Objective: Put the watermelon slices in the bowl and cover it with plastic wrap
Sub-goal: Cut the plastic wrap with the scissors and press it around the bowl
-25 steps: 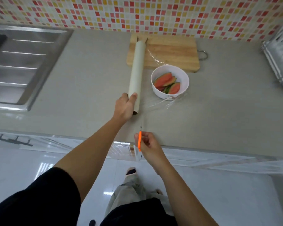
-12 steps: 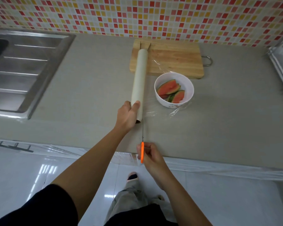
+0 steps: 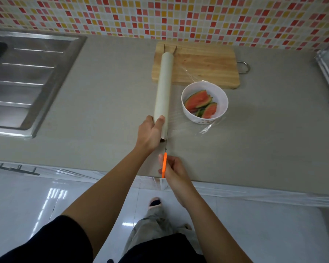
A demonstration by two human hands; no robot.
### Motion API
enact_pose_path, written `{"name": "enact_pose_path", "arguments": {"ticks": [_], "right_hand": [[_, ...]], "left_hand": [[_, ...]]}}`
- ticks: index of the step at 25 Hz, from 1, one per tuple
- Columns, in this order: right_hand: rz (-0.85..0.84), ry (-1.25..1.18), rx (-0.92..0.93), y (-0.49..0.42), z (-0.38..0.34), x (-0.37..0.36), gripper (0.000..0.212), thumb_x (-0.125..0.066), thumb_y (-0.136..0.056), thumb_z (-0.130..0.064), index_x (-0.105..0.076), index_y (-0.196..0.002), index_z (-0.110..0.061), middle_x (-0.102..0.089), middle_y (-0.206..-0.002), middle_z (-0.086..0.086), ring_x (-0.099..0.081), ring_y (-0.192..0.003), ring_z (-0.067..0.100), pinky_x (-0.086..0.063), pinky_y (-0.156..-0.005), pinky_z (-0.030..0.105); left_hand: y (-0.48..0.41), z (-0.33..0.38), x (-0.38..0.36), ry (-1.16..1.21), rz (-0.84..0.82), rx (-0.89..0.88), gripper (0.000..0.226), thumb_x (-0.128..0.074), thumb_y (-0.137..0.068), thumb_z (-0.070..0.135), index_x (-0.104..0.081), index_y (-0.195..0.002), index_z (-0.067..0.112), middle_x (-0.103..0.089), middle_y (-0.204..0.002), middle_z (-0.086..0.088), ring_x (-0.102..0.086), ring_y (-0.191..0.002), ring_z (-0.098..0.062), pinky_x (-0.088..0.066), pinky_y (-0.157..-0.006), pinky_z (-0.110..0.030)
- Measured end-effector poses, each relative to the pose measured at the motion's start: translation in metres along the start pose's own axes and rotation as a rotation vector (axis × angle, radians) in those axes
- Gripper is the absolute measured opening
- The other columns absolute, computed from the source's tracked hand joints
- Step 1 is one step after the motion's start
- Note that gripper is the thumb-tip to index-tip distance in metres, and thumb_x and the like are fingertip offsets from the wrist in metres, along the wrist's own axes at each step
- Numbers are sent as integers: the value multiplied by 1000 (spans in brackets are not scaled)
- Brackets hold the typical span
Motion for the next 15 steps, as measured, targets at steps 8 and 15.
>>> {"name": "enact_pose_path", "arguments": {"ticks": [8, 15], "right_hand": [[-7, 7, 56, -2, 1, 3, 18, -58, -86, -36, -51, -86, -19, -51, -70, -12, -50, -59, -6, -40, -68, 17], [-21, -35, -13, -1, -7, 5, 26, -56, -83, -50, -55, -87, -24, -59, -76, -10, -57, -77, 4, -39, -67, 17]], "left_hand": [[0, 1, -1, 66, -10, 22, 31, -48, -93, 39, -43, -71, 18, -52, -77, -1, -50, -63, -12, -36, -36, -7], [-1, -2, -1, 28, -23, 13, 30, -46, -93, 41, -47, -78, 15, -54, -78, 1, -53, -69, -15, -43, -50, -20]]}}
Point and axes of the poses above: each hand's wrist, its own y-axis away from the middle knuckle, its own x-axis out of the back of the hand, z = x × y, the point moved 8 cm from there along -y, towards the middle knuckle
